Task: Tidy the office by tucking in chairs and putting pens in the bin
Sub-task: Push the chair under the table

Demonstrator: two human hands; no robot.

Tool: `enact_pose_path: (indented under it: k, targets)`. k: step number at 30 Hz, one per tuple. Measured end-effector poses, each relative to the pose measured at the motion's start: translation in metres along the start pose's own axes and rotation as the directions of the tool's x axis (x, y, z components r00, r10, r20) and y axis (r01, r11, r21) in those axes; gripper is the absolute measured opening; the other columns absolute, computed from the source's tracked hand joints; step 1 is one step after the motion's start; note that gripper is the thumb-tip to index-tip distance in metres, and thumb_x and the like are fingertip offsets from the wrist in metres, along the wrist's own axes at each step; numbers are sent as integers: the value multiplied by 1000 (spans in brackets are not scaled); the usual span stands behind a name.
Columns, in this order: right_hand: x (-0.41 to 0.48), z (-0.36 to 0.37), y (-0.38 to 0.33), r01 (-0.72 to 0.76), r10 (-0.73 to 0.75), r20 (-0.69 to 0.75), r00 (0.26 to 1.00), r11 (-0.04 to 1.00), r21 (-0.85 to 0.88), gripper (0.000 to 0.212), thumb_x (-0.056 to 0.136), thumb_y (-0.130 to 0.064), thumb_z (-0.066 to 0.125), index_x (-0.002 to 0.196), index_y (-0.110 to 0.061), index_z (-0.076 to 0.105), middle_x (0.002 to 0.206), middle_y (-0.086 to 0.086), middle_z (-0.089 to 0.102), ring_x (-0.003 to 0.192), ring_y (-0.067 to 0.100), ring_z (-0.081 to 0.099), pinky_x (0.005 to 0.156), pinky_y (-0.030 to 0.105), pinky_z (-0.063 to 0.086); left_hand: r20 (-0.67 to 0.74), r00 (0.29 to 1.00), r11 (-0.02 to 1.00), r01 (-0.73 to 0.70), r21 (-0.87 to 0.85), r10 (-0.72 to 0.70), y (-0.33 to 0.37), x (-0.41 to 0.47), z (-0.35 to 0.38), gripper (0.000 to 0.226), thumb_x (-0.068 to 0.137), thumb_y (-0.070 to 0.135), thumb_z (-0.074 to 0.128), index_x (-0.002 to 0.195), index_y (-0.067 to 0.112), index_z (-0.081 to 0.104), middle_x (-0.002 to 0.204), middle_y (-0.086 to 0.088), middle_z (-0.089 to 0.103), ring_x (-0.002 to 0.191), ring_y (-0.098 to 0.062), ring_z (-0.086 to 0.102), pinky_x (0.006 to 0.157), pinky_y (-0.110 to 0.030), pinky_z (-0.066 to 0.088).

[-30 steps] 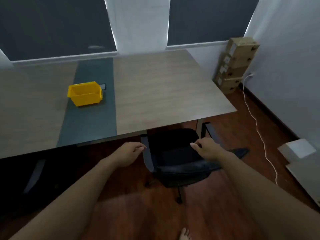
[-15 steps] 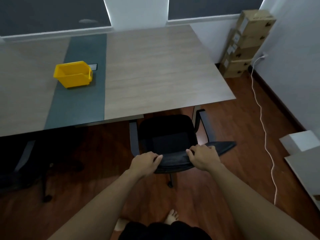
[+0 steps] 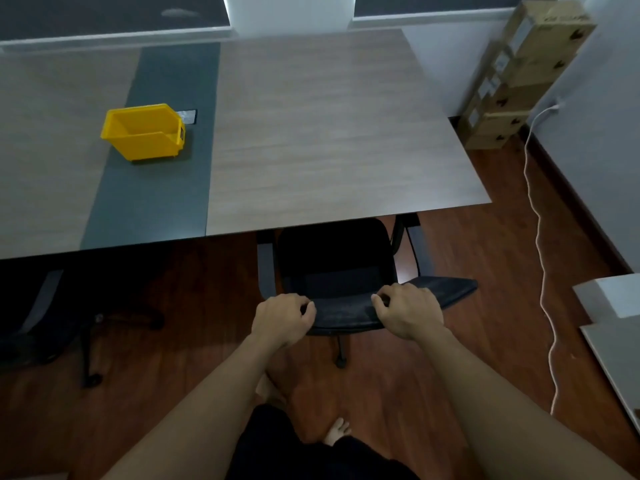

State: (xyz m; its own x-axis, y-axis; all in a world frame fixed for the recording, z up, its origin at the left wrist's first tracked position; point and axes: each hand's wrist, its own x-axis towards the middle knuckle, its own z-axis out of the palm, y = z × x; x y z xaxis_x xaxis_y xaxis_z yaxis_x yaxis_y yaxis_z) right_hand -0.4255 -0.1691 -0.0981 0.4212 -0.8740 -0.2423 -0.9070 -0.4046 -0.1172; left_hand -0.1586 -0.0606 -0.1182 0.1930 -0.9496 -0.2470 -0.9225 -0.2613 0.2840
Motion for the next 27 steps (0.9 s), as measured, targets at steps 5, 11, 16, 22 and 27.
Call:
enact_pose_path:
  k: [5, 11, 16, 22, 27]
  targets:
    - [49, -12, 12, 4, -4, -2, 1000, 1000, 1, 56, 96, -65, 30, 117, -36, 73, 109, -1, 76, 97, 26, 70, 81, 41, 43, -30, 999, 999, -35, -7, 35, 2, 49, -13, 60, 100, 63, 28, 117, 33, 78, 104, 10, 79, 93, -21, 75, 70, -33, 44]
    - [107, -26, 15, -21, 21, -15, 1000, 1000, 9, 54, 94, -65, 30, 115, -37, 72, 105, -1, 76, 94, 26, 71, 76, 38, 38, -57, 995, 997, -82, -12, 81, -5, 110, -32, 59, 99, 63, 28, 113, 34, 77, 101, 8, 79, 91, -24, 75, 68, -34, 40]
    - [138, -36, 5, -77, 78, -14, 997, 996, 44, 49, 95, -64, 35, 112, -38, 72, 105, -5, 74, 91, 23, 70, 73, 37, 39, -32, 995, 995, -97, -20, 96, -18, 154, -49, 56, 96, 61, 31, 114, 35, 77, 105, 9, 79, 94, -23, 75, 69, -32, 43]
    - [154, -31, -16, -139, 146, -75, 987, 986, 91, 44, 95, -61, 37, 103, -38, 72, 101, -10, 73, 89, 17, 66, 72, 36, 44, -28, 995, 995, -98, -2, 98, -37, 189, -63, 52, 91, 59, 35, 111, 35, 77, 105, 9, 79, 93, -22, 75, 71, -33, 46]
    - [157, -29, -15, -154, 159, -76, 984, 986, 64, 39, 95, -60, 39, 99, -39, 71, 99, -13, 71, 89, 13, 64, 71, 35, 47, -17, 996, 996, -88, 4, 88, -36, 190, -64, 53, 93, 59, 34, 105, 32, 77, 101, 10, 78, 92, -20, 74, 77, -35, 58]
